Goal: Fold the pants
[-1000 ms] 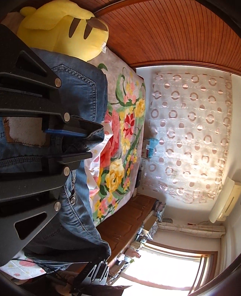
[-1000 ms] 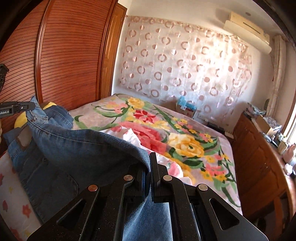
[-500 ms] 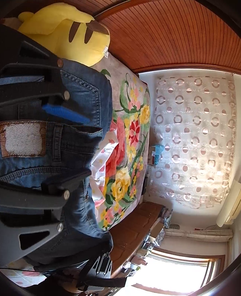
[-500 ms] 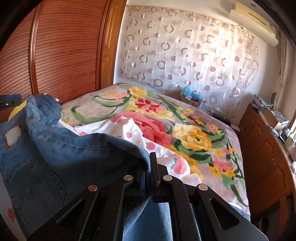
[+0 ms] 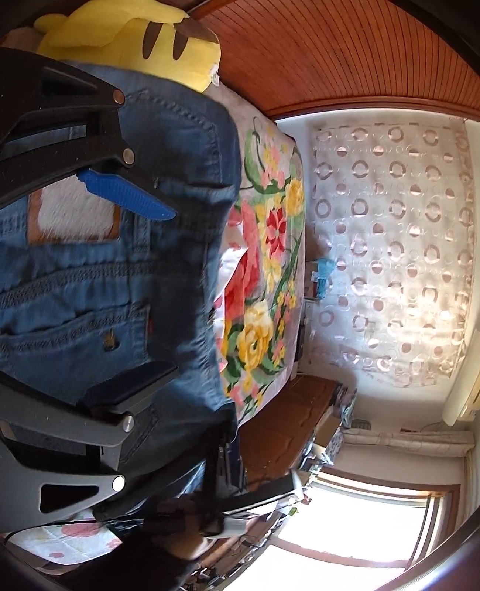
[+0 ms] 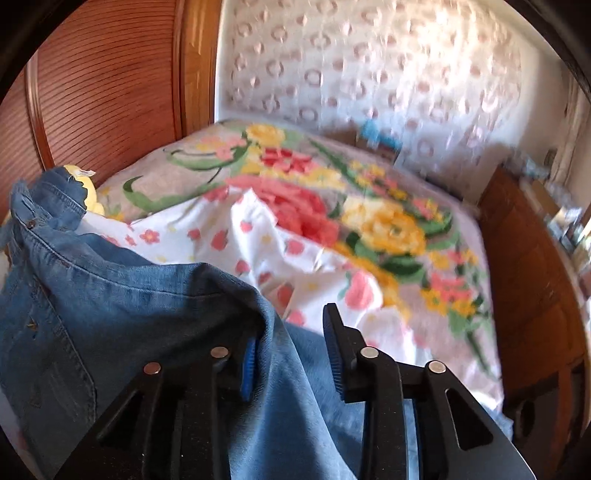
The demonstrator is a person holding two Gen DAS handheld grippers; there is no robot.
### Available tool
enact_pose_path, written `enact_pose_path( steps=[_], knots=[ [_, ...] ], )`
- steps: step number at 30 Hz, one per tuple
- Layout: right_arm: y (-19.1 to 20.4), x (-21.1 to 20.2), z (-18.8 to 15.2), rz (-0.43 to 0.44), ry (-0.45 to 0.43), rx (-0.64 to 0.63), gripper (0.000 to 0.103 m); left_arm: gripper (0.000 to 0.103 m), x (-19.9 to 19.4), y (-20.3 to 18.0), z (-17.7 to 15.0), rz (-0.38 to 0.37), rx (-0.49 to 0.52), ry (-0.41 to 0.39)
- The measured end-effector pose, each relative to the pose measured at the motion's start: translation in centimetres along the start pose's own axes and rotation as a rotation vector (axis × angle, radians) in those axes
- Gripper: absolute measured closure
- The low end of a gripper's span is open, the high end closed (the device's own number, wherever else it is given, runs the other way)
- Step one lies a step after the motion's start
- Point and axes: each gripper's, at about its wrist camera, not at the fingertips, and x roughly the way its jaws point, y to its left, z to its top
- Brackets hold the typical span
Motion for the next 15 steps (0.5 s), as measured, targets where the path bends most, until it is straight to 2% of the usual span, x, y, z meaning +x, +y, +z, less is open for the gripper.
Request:
enact_pose_path(
  steps=[2,5,13,14,15],
  knots=[
    [-0.9,-0.9,-0.1,0.015,0.007,0.039,0.067,0.024,0.2,-0.8,-0.3,-0.007,0.008,0.008],
    [-1.8,-3.6,-0.8,0.035,-0.030,0.061,0.067,0.024,0.5,-1.9,-0.9,-0.035,0.015,0.020],
    [-2.3,-11.0,-6.3,0.068,-0.086,0.093,0.067,0.024,1.8,-4.6,-2.7,-0.078,0.087,0.042],
    [-2.2,-11.6,-7.2,0.068,-0.091,0.097,0.065,0.024,1.9,-4.8,-3.0,-0.080,0.095,0.044],
    [-2.2,-12.6,-8.0,0.066,-0.094,0.102,0.057,0.024,2.0,-5.0,-3.3,-0.080,0.101,0.048]
  ],
)
